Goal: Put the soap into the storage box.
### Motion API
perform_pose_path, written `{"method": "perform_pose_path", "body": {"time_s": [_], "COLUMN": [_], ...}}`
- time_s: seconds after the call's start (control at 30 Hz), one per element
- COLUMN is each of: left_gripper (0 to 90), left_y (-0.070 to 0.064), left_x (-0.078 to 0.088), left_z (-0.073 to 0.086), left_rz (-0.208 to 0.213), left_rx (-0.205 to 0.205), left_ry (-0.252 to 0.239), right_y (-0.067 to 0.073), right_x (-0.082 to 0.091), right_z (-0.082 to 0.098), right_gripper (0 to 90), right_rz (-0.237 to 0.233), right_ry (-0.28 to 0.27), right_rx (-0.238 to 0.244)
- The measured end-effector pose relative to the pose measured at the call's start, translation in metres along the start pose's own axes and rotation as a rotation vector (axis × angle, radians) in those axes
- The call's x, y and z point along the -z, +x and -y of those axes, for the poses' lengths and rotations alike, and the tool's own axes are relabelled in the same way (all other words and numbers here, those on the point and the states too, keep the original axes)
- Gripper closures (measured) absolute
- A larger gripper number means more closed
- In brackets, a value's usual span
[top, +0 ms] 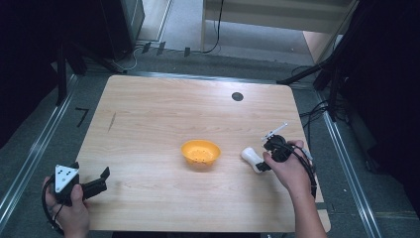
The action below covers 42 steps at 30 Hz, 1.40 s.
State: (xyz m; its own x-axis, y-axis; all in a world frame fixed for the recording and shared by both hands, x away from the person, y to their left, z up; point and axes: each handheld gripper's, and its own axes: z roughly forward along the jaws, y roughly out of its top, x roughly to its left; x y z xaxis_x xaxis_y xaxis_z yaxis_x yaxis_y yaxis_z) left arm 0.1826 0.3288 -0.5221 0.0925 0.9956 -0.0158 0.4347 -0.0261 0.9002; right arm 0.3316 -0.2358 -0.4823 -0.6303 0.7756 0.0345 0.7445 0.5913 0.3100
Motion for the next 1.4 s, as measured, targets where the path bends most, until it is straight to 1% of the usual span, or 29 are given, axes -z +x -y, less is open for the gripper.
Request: {"method": "perform_pose_path", "body": {"time_s": [0.23, 0.27, 0.3, 0.47, 0.7, 0.93, 1.4], "left_gripper": [0.0, 0.0, 0.0, 0.0, 0.0, 0.0, 0.0], "left_y": [0.001, 0.001, 0.001, 0.001, 0.001, 0.001, 0.001], "left_x": [0.000, 0.000, 0.000, 0.000, 0.000, 0.000, 0.000], "left_z": [0.000, 0.000, 0.000, 0.000, 0.000, 0.000, 0.000], "left_rz": [0.004, 0.003, 0.003, 0.004, 0.004, 0.004, 0.004], "left_rx": [-0.001, -0.001, -0.001, -0.001, -0.001, -0.001, 0.002], "left_ry": [0.002, 0.002, 0.002, 0.002, 0.003, 0.001, 0.002], "right_y": [0.003, 0.003, 0.004, 0.006, 0.007, 0.008, 0.007], "right_x": [-0.004, -0.005, -0.005, -0.009, -0.015, -0.022, -0.031], "right_z": [-0.009, -0.010, -0.012, -0.019, -0.026, -0.029, -0.031], "right_gripper": [19.5, 19.5, 19.5, 20.4, 23.6, 28.9, 34.6], "right_rz": [-0.006, -0.009, -0.008, -0.012, -0.017, -0.027, -0.036], "right_ry": [-0.001, -0.004, 0.000, 0.002, 0.012, 0.032, 0.053], "right_rx": [-0.002, 0.006, 0.002, 0.010, -0.004, -0.013, -0.021]}}
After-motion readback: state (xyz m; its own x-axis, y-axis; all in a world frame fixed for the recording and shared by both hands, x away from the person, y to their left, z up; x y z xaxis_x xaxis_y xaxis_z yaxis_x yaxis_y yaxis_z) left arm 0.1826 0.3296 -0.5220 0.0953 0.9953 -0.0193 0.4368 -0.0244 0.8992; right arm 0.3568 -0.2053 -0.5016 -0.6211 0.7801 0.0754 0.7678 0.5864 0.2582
